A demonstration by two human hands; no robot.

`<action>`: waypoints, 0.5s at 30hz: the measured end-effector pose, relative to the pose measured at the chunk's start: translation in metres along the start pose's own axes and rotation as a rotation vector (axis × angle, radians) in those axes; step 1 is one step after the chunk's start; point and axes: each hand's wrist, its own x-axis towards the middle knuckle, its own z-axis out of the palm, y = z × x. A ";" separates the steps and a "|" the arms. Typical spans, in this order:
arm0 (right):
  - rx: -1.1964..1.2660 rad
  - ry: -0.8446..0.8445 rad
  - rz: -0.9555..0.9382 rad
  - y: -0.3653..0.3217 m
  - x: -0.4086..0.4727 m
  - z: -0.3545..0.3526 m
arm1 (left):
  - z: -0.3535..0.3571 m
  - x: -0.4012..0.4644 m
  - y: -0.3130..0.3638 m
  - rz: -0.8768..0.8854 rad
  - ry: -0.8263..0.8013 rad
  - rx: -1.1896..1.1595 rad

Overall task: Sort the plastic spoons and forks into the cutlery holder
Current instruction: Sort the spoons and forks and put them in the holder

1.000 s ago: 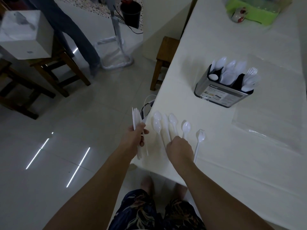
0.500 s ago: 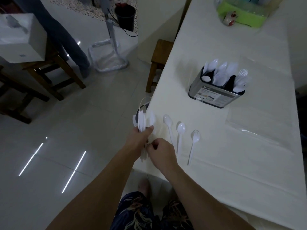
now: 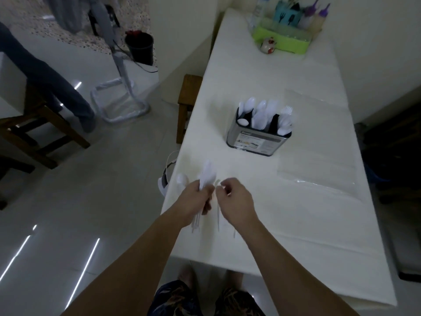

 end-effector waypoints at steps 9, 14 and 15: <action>0.161 0.001 -0.054 0.001 0.045 -0.063 | 0.063 0.008 0.032 0.059 -0.286 0.375; -0.055 0.023 -0.166 0.008 0.039 -0.079 | 0.077 0.018 0.037 0.092 -0.211 0.407; -0.108 0.008 -0.192 0.007 0.039 -0.087 | 0.078 0.022 0.038 0.125 -0.186 0.417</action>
